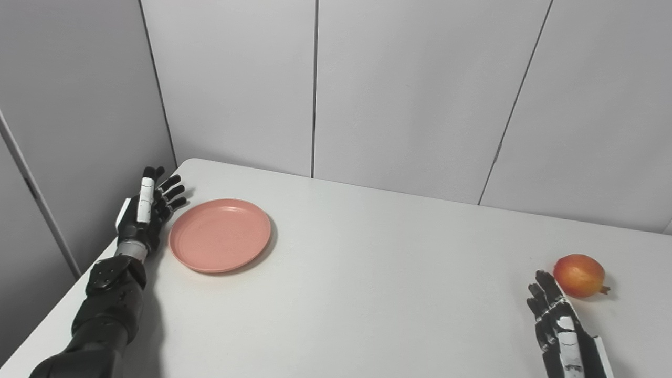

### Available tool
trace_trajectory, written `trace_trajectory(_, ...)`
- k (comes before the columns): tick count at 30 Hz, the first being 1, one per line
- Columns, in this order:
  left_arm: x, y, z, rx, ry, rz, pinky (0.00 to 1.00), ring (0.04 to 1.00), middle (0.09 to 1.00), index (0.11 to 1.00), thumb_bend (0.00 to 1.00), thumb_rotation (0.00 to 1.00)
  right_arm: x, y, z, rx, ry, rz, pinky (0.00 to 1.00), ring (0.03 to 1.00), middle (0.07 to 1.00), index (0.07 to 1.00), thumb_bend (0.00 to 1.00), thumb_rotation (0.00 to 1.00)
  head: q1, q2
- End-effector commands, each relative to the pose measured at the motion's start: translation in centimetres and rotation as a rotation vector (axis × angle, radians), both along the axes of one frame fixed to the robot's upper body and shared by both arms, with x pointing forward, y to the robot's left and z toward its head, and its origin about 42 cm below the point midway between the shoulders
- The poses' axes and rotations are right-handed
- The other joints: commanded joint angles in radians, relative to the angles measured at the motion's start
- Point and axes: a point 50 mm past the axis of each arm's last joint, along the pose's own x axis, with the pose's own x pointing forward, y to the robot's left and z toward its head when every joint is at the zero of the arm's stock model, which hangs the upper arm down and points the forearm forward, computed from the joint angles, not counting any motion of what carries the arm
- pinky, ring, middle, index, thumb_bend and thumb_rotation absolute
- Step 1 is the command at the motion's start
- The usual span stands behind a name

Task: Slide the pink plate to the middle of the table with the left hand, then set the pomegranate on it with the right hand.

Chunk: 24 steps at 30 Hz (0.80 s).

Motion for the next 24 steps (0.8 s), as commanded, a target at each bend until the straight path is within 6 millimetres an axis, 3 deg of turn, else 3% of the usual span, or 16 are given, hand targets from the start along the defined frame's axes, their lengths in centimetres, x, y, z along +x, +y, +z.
trace_trajectory(1, 2.1, -0.8, 3.6, 0.038, -0.104, -0.059, 0.8, 0.868, 0.893, 0.966, 1.0, 0.93, -2.7, -0.6, -3.5, 0.0, 0.134, -0.026, 1.0, 0.968, 0.964, 0.897, 0.76, 0.85, 0.0, 0.001)
trace_trajectory(5, 2.0, -2.0, 3.4, 0.036, -0.1, -0.093, 0.87, 0.919, 0.946, 0.998, 0.97, 0.99, -2.7, -0.6, -3.5, -0.003, 0.134, -0.03, 1.0, 0.965, 0.959, 0.889, 0.77, 0.85, -0.002, 0.002)
trace_trajectory(24, 1.1, -3.6, 1.8, 0.022, -0.068, -0.145, 0.83, 0.91, 0.924, 0.989, 0.99, 0.92, -2.7, -0.4, -3.5, 0.003, 0.137, -0.029, 1.0, 0.959, 0.96, 0.897, 0.8, 0.84, -0.01, 0.012)
